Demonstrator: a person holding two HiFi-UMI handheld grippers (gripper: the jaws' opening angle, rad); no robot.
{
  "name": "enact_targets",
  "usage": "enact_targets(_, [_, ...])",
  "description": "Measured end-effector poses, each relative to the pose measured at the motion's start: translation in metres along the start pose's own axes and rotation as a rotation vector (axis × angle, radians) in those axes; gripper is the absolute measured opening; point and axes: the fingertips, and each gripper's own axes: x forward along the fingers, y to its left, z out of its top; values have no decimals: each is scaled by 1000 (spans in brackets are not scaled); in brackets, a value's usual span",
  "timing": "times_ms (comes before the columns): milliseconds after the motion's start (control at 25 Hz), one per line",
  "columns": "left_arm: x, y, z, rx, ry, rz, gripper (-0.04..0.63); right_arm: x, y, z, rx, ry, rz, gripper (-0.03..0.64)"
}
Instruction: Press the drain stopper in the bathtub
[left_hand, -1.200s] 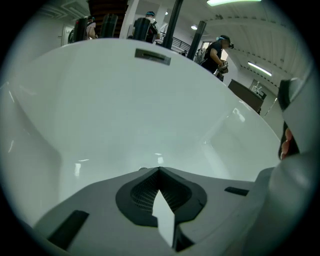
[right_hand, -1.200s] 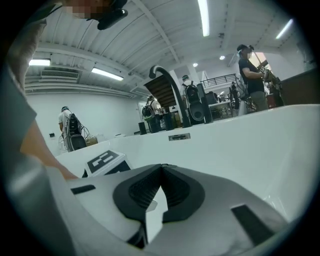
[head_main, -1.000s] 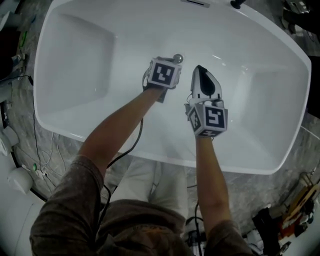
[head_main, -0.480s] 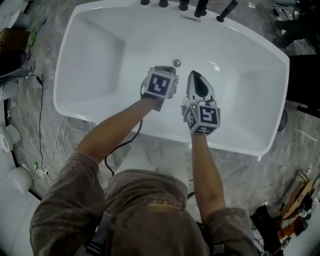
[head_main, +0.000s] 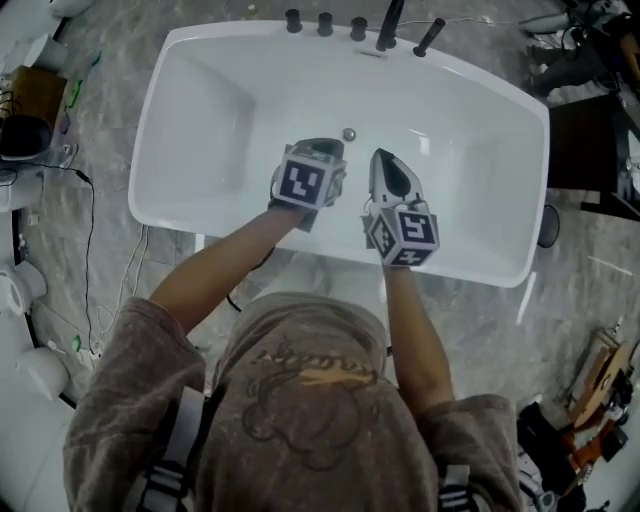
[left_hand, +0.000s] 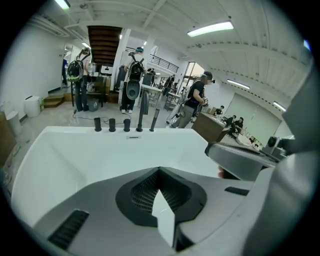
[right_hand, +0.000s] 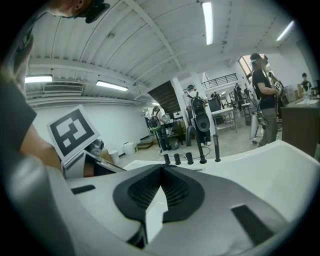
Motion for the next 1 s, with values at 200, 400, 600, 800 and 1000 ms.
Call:
enact_targets(200, [-49, -25, 14, 53, -67, -45, 3, -27, 25, 22, 28, -15, 39, -2])
enact_targets(400, [-88, -45, 20, 84, -120, -87, 3, -54, 44, 42, 37, -33, 78, -2])
enact_targets(600, [-128, -62, 34, 126, -194, -126, 3, -76, 64, 64, 30, -64, 124, -2])
enact_targets(800, [-169, -74, 45, 171, -272, -164, 3, -92, 90, 94, -11, -126, 174, -2])
enact_targets(1000, [-206, -83, 58, 255, -386, -177, 3, -111, 110, 119, -92, -184, 213, -2])
